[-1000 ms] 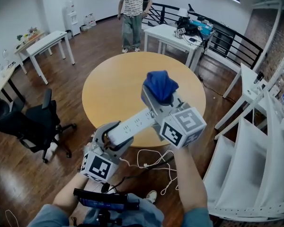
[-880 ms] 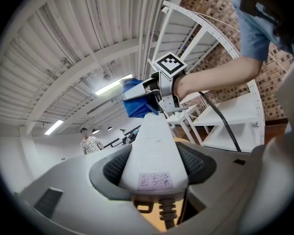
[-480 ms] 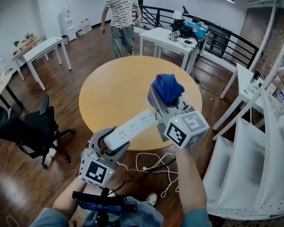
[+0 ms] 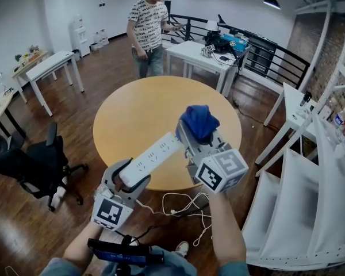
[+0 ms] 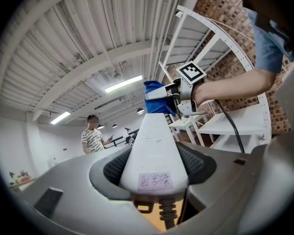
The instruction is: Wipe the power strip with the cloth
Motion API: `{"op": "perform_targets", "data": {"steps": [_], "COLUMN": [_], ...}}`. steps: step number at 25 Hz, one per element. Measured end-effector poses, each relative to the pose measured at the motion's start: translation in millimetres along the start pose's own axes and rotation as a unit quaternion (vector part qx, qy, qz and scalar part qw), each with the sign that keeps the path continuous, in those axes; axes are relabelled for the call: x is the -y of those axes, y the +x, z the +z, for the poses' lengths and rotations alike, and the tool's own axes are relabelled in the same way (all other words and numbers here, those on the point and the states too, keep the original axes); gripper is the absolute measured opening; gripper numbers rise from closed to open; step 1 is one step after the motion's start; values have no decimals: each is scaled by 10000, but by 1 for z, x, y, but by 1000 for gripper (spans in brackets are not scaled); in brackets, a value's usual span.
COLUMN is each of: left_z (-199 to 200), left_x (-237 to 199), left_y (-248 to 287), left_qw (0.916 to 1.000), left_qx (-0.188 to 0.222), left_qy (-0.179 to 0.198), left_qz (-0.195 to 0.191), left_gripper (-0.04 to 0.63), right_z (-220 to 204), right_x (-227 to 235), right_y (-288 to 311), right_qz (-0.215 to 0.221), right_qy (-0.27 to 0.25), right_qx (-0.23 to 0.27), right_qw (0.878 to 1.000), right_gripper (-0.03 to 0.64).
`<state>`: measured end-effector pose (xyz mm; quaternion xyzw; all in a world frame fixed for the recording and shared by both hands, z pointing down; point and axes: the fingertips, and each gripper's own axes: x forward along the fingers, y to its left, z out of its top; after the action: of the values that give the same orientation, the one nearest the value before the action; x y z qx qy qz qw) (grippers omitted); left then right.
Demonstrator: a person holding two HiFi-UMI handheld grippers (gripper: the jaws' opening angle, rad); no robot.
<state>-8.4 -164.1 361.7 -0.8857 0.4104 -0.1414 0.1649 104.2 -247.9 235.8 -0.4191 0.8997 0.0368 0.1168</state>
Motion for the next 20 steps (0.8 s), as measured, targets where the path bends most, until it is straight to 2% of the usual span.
{"op": "perform_targets", "data": {"steps": [12,20], "left_z": [4,4], "left_x": [-12,-15], "left_y": [0,-2], "left_qw": [9987,9978], "left_qx": [90,56], "left_qy": [-471,-618], "left_qz": [170,253], "left_gripper": [282,281], "right_z": [-3,-5], "right_x": [1,-10], "right_y": [-18,-27], "right_qz": [-108,-75], "right_qy": [107,180], "right_qx": [96,146], "right_qw": [9998,9997], "right_gripper": [63,63]}}
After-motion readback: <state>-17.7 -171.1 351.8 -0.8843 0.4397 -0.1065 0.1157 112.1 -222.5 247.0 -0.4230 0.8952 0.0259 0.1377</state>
